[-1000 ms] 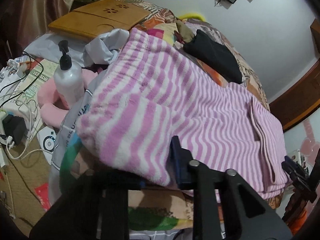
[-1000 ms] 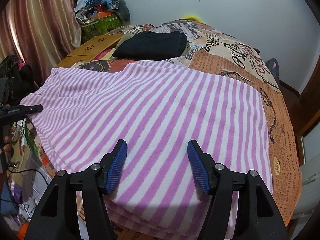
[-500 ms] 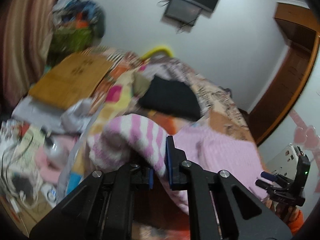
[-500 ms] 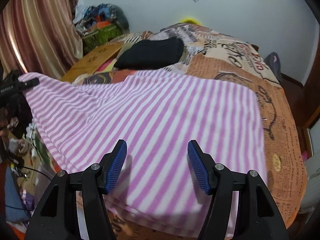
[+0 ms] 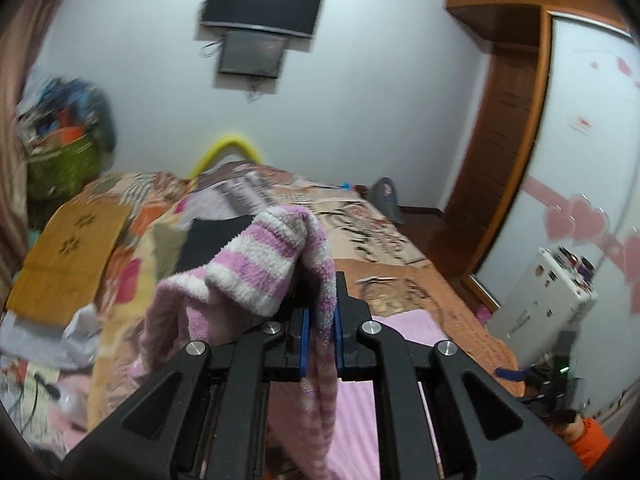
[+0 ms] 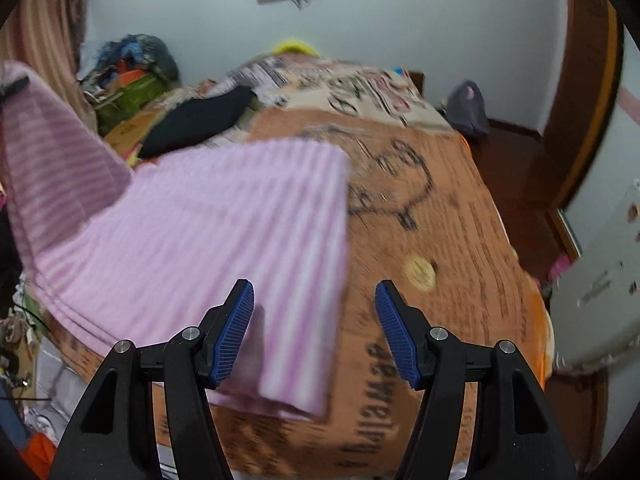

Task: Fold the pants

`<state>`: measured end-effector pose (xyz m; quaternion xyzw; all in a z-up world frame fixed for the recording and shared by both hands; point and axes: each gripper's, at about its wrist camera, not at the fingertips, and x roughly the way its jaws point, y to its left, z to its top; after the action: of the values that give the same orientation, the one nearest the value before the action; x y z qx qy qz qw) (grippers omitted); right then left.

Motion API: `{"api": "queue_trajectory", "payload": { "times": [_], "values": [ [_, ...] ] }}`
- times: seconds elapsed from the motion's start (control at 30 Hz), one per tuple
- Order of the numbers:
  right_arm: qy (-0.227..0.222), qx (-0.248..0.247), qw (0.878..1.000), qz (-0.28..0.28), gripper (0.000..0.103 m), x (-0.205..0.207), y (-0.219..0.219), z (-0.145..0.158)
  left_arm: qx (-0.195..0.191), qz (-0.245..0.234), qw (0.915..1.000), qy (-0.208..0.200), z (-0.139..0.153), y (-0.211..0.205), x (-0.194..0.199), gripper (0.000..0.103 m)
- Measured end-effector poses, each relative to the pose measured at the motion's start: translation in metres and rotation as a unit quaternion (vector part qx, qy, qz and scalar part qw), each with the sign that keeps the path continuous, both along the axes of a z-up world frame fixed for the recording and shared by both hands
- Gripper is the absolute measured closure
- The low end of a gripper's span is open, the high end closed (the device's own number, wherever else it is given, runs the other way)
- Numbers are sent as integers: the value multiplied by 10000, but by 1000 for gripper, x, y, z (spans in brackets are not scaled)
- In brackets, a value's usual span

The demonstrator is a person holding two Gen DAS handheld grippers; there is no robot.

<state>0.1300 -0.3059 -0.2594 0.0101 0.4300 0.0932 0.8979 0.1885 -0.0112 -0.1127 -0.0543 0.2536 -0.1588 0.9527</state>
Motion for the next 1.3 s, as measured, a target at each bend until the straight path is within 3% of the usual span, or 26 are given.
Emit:
{"api": "queue_trajectory", "payload": {
  "times": [0.1,0.37,0.57,0.7,0.87,1.0,1.17,1.3],
  "values": [
    [96,-8,9999,93,44,-2,5,-15,106,-376,9992,-33,6,-34,4,94],
    [76,410,9990,138,44,1,-5,-17,378,-1288,9909,66,-3,-119,1,94],
    [149,864,9961,54,44,2,-14,-22,589,-1956,9783,341,-25,-180,-9,94],
    [12,819,9966,-79,44,-8,-25,-12,900,-2402,9639,720,-56,-213,-18,94],
    [-172,716,9958,-550,44,-26,-59,5,1270,-2737,9456,1214,-105,-236,-31,94],
    [-268,595,9937,-914,44,-39,-85,16,1226,-2805,9367,1700,-139,-243,-31,94],
    [-345,546,9913,-1146,44,-52,-99,24,1074,-2683,9345,2077,-162,-241,-27,89],
    [-401,512,9916,-1120,44,-51,-95,29,972,-2631,9369,2089,-148,-228,-31,82]
  ]
}}
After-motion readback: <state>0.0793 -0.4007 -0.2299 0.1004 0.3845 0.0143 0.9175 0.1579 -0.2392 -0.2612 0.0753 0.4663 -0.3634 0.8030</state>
